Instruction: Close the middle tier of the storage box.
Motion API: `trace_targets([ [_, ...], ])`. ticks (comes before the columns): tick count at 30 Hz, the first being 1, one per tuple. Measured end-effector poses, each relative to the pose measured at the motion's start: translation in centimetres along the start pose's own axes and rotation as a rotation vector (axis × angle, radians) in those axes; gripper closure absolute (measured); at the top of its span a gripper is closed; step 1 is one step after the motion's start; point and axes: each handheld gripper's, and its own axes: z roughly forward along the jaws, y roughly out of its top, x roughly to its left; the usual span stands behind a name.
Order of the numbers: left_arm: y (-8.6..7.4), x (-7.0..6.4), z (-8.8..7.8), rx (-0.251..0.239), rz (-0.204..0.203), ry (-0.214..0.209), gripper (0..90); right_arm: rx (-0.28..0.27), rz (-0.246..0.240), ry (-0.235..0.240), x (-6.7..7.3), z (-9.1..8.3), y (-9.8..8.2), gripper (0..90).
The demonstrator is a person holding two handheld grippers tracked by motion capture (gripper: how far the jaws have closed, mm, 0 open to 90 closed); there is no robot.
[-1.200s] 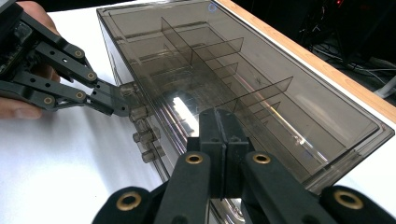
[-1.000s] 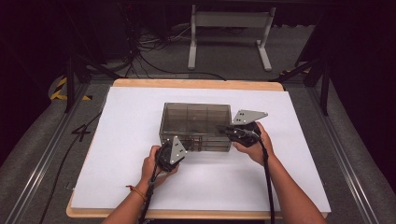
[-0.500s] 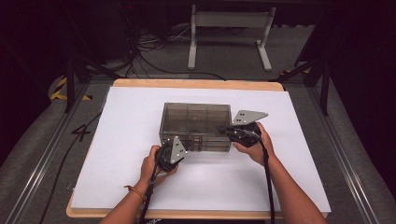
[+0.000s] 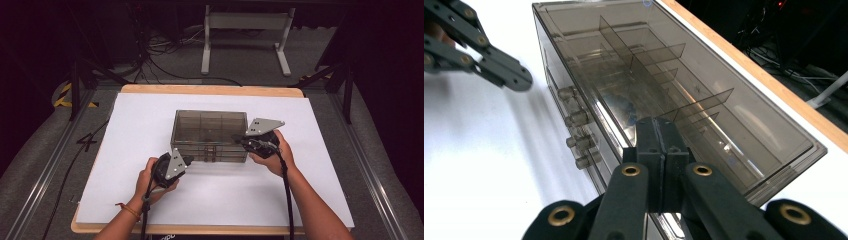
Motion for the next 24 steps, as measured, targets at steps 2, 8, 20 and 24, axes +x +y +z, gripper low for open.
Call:
trace_targets([
  [2, -0.1, 0.4, -0.8, 0.001, 0.000, 0.005, 90.0, 0.003, -0.008, -0.008, 0.1, -0.2, 0.2, 90.0],
  [8, -1.1, 1.3, -3.0, -0.021, -0.024, 0.029, 89.9, -0.001, -0.027, -0.027, 0.4, -1.0, 0.2, 90.0],
  [20, -3.3, 3.4, -6.6, -0.017, -0.078, 0.074, 87.9, 0.005, -0.047, -0.062, 0.7, -3.5, -0.6, 88.9],
  [24, -3.9, 3.8, -7.3, -0.014, -0.082, 0.067, 86.2, -0.011, -0.035, -0.065, 0.5, -4.4, -1.3, 88.8],
])
